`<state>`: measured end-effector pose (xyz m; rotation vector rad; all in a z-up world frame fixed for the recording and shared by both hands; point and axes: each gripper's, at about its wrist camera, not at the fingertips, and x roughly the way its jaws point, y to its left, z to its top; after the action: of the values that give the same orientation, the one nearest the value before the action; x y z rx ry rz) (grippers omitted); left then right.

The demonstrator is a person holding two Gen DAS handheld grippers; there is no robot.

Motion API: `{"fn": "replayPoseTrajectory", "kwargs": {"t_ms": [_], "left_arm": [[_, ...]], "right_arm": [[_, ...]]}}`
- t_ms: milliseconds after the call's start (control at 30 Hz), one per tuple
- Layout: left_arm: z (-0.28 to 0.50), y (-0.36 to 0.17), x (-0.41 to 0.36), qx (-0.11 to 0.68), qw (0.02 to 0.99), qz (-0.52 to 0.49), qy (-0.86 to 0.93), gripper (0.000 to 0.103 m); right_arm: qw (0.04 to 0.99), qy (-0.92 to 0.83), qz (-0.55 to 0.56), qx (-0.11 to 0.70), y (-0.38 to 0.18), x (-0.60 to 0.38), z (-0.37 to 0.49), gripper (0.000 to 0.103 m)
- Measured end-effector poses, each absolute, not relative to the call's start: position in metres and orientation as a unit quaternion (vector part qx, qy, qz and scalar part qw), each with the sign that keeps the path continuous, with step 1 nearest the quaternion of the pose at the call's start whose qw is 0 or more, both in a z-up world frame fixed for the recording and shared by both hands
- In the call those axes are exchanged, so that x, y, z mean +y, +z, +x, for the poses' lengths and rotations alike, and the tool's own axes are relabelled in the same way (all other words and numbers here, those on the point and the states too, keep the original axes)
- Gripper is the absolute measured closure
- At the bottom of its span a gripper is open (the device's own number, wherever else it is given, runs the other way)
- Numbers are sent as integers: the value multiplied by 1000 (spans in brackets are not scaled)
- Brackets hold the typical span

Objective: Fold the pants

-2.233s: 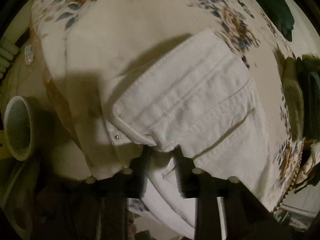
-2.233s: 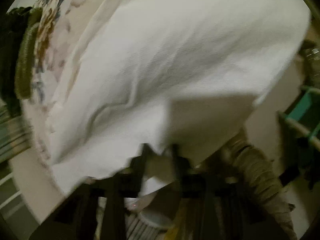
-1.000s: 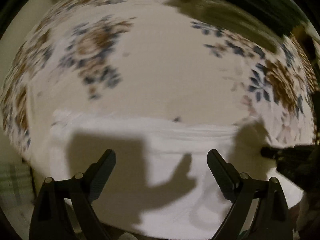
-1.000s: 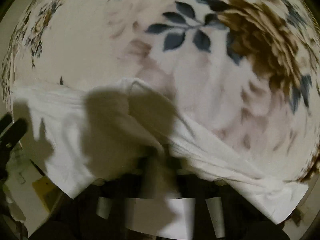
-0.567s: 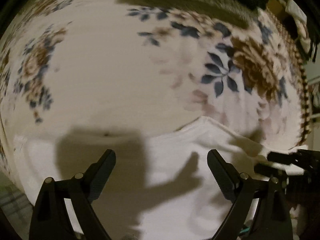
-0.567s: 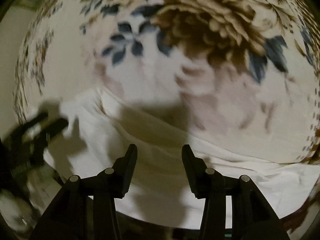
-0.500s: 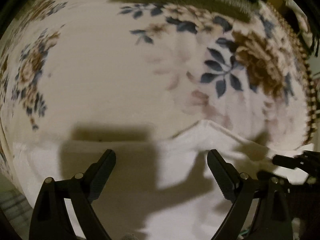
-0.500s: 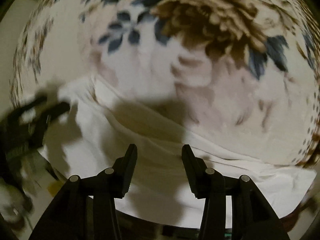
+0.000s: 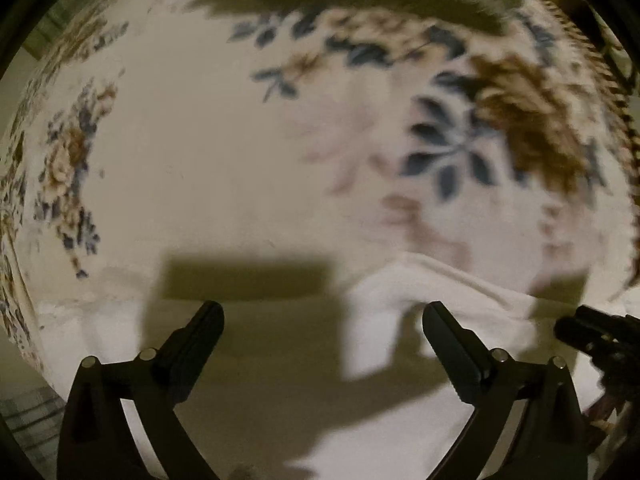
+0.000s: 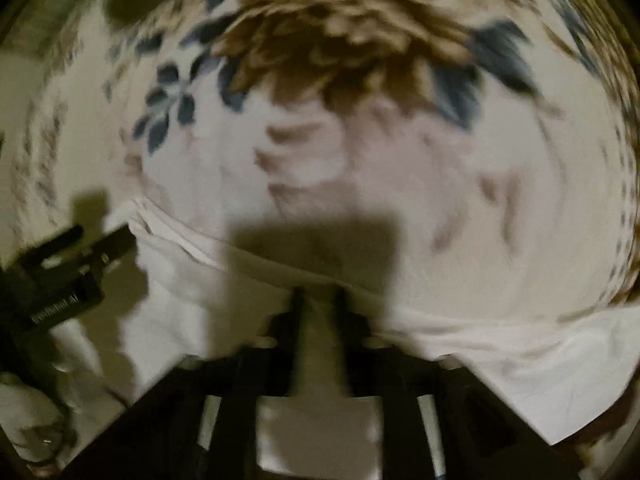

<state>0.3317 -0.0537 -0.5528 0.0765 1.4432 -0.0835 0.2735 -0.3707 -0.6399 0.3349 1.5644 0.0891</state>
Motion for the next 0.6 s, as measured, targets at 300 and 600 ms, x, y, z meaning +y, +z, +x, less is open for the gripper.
{"fn": "replayPoseTrajectory", "kwargs": {"t_ms": [300,600], "left_arm": [[253,-531,-148,691,711,-13,-128,0],[224,-570,-286,715,678,46,-166,0]], "right_arm": [[679,-246,406,560,-595,-614,74,33],[637,-328,517,469,-665,-728,-18,42]]}}
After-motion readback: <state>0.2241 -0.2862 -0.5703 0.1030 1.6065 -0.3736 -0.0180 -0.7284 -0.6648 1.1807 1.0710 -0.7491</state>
